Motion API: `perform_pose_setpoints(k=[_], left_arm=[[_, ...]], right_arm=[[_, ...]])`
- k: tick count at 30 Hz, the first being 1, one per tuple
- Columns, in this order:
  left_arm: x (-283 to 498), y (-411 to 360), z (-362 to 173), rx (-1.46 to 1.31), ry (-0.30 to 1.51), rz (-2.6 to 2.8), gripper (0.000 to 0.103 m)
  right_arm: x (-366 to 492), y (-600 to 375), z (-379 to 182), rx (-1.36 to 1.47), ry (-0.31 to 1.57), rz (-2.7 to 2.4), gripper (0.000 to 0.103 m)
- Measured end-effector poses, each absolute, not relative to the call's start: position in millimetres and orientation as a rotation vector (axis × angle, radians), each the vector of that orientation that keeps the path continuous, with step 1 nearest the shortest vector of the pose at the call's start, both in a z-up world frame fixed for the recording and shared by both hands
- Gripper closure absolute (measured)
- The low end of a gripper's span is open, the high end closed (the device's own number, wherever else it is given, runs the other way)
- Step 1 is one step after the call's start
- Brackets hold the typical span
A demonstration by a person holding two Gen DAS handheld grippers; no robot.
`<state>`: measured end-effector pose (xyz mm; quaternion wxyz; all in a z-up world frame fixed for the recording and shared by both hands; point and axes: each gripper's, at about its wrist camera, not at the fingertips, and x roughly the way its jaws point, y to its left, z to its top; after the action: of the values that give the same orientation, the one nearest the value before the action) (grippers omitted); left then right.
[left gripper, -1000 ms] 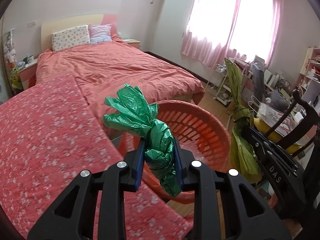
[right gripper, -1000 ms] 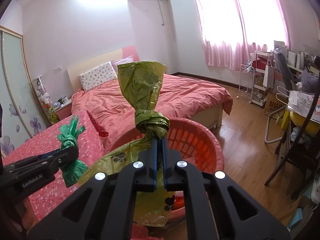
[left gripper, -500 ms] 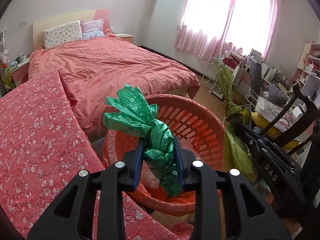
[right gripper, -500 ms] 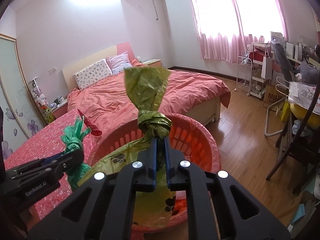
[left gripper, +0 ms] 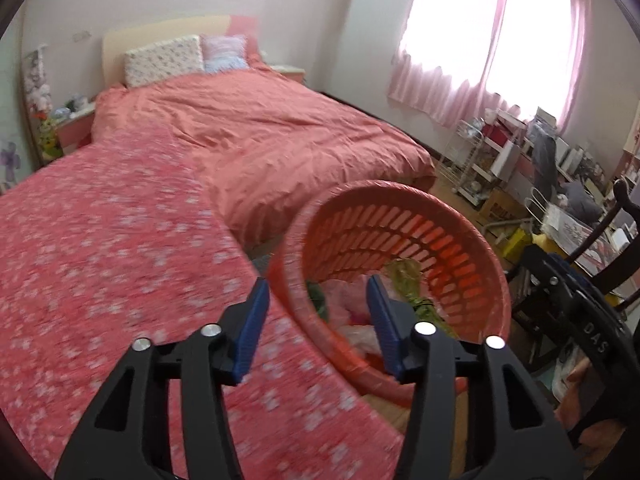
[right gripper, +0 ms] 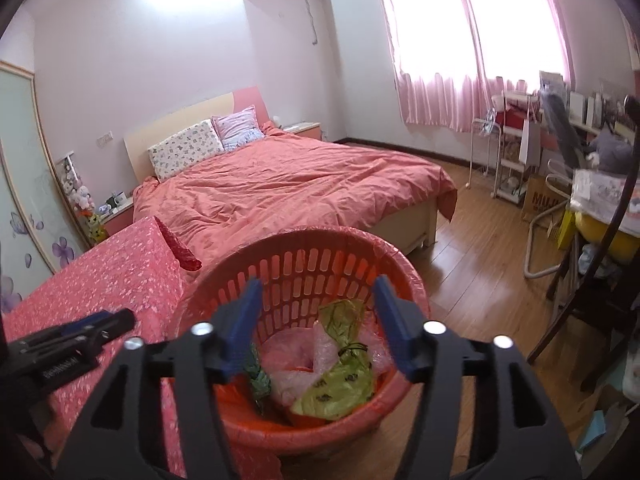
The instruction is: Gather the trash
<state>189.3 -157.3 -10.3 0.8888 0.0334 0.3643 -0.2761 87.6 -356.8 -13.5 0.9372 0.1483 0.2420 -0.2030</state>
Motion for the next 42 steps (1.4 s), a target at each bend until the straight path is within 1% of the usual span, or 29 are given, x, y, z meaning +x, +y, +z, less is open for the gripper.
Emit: perform_pose_setpoints(k=[1, 3, 4, 5, 6, 8, 9, 11, 16, 22, 27, 33, 42], left_arm=[[182, -148, -6, 0.072, 0.735, -0.555, 0.046], [170, -133, 0, 0.072, 0.705, -0.529, 0.04], [163, -121, 4, 0.07, 0.686, -0.509, 0.035], [157, -113, 7, 0.067, 0.672, -0.492, 0.031], [145, -101, 11, 0.064, 0.648, -0.468, 0.029], [132, -88, 17, 0.068, 0.613, -0.426, 0.02], [123, -80, 20, 0.068, 0.592, -0.402, 0.018], [103, -63, 25, 0.064, 0.55, -0.353, 0.01], [60, -29, 26, 0.051, 0.502, -0.235, 0.004], [18, -4, 19, 0.048, 0.468, -0.103, 0.002], [-3, 6, 17, 0.026, 0.463, -0.039, 0.002], [-19, 17, 8, -0.017, 0.476, 0.008, 0.002], [-25, 20, -1, -0.044, 0.52, 0.026, 0.002]], right_arm=[[84, -354, -11, 0.295, 0.489, -0.414, 0.034], [71, -341, -4, 0.274, 0.471, -0.407, 0.022], [65, -336, -2, 0.265, 0.466, -0.404, 0.02], [57, -327, 0, 0.249, 0.459, -0.398, 0.015], [50, -318, 3, 0.232, 0.452, -0.396, 0.011], [36, -300, 7, 0.19, 0.437, -0.39, 0.008], [28, -290, 9, 0.162, 0.429, -0.392, 0.006], [14, -271, 13, 0.117, 0.414, -0.396, 0.004], [-20, -233, 18, 0.077, 0.389, -0.409, 0.004], [-56, -197, 18, 0.012, 0.387, -0.513, 0.004], [-75, -184, 17, 0.057, 0.425, -0.48, 0.004], [-82, -171, 15, 0.057, 0.464, -0.472, 0.004], [-79, -168, 9, 0.057, 0.509, -0.467, 0.004]])
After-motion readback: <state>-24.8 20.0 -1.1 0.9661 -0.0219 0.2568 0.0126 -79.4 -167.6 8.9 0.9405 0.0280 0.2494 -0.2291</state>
